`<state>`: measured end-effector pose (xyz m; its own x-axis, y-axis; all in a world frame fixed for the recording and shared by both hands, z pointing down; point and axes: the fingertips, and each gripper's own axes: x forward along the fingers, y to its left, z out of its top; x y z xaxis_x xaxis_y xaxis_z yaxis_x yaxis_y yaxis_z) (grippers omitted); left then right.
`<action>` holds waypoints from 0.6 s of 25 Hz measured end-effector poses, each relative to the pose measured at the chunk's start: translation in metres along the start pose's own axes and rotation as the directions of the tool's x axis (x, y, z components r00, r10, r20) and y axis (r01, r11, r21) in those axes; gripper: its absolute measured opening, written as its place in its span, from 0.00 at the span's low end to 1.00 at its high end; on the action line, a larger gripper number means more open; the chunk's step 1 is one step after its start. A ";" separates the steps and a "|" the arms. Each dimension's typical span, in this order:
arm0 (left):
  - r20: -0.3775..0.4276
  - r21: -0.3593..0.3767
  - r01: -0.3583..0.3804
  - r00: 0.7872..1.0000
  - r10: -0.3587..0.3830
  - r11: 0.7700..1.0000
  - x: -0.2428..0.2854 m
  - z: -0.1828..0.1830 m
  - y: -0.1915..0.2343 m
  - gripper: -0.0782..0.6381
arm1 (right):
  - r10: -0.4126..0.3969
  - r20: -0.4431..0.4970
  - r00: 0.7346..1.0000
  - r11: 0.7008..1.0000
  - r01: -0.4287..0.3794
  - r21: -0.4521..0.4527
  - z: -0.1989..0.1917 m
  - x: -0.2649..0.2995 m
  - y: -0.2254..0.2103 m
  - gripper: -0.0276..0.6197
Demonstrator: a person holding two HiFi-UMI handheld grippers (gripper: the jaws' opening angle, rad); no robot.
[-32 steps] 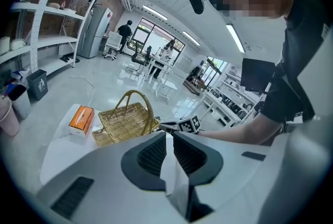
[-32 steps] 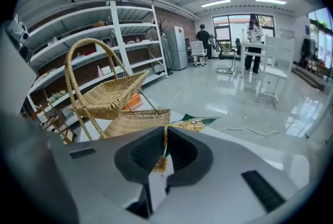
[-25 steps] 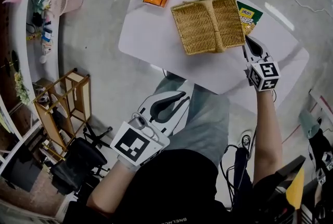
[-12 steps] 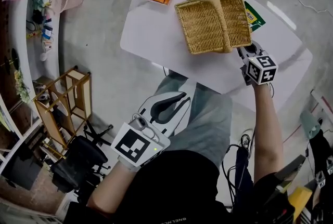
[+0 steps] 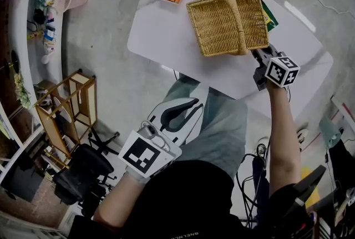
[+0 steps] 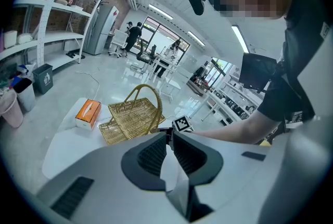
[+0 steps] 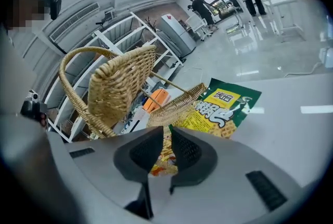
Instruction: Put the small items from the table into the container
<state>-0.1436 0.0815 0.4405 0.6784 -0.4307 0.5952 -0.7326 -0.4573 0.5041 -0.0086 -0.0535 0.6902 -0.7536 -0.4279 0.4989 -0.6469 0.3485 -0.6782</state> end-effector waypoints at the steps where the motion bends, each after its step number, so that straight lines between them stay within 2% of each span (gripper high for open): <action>1: 0.000 0.001 0.001 1.000 -0.001 1.000 0.000 0.000 -0.001 0.17 | 0.000 -0.002 1.000 1.000 0.000 0.003 -0.001 -0.001 0.000 0.10; 8: 0.007 0.016 0.022 1.000 -0.022 1.000 0.000 0.003 -0.008 0.17 | -0.039 0.009 0.999 0.999 0.039 -0.001 -0.004 -0.018 0.001 0.10; 15: 0.022 0.062 0.080 0.996 -0.082 0.995 0.000 0.019 -0.025 0.17 | -0.098 0.044 0.994 0.994 0.100 -0.044 0.010 -0.054 0.013 0.10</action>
<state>-0.1245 0.0781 0.4159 0.7372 -0.4090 0.5378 -0.6709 -0.5379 0.5105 0.0244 -0.0338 0.6490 -0.6805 -0.4964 0.5390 -0.7238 0.3404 -0.6002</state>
